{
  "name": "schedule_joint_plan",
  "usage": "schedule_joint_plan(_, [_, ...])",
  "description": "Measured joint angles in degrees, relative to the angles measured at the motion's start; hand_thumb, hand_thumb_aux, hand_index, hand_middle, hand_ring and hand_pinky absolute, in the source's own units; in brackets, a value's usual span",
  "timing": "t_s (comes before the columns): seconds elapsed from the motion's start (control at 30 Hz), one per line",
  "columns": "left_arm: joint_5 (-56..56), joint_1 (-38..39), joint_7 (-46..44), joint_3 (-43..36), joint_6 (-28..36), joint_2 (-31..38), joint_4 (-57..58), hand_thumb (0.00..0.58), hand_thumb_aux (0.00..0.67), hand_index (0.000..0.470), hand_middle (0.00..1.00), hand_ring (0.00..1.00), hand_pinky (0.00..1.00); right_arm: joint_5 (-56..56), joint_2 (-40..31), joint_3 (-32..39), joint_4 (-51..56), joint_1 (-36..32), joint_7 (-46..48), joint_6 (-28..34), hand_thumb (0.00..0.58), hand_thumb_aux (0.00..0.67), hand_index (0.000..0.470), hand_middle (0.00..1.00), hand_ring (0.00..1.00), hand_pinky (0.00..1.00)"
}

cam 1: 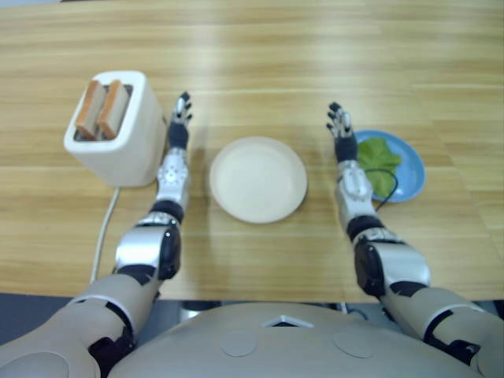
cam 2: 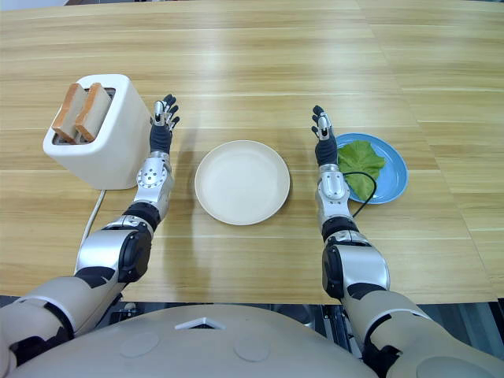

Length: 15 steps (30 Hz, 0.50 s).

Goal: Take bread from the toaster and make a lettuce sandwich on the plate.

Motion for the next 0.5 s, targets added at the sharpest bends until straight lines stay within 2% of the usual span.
schedule_joint_plan(0.37, [0.0,0.1,-0.5,-0.1,-0.2,-0.2,-0.3,0.000,0.000,0.000,0.00,0.00,0.00,0.0,0.2,0.0,0.0,0.0,0.1,0.3,0.000,0.000,0.000,0.00,0.00,0.00])
schedule_joint_plan(0.5, [0.4,1.7,-1.3,-1.0,-2.3,-0.2,-4.9,0.000,0.000,0.000,0.00,0.00,0.00,0.0,0.4,0.0,0.0,0.0,0.1,0.4,0.000,0.000,0.000,0.00,0.00,0.00])
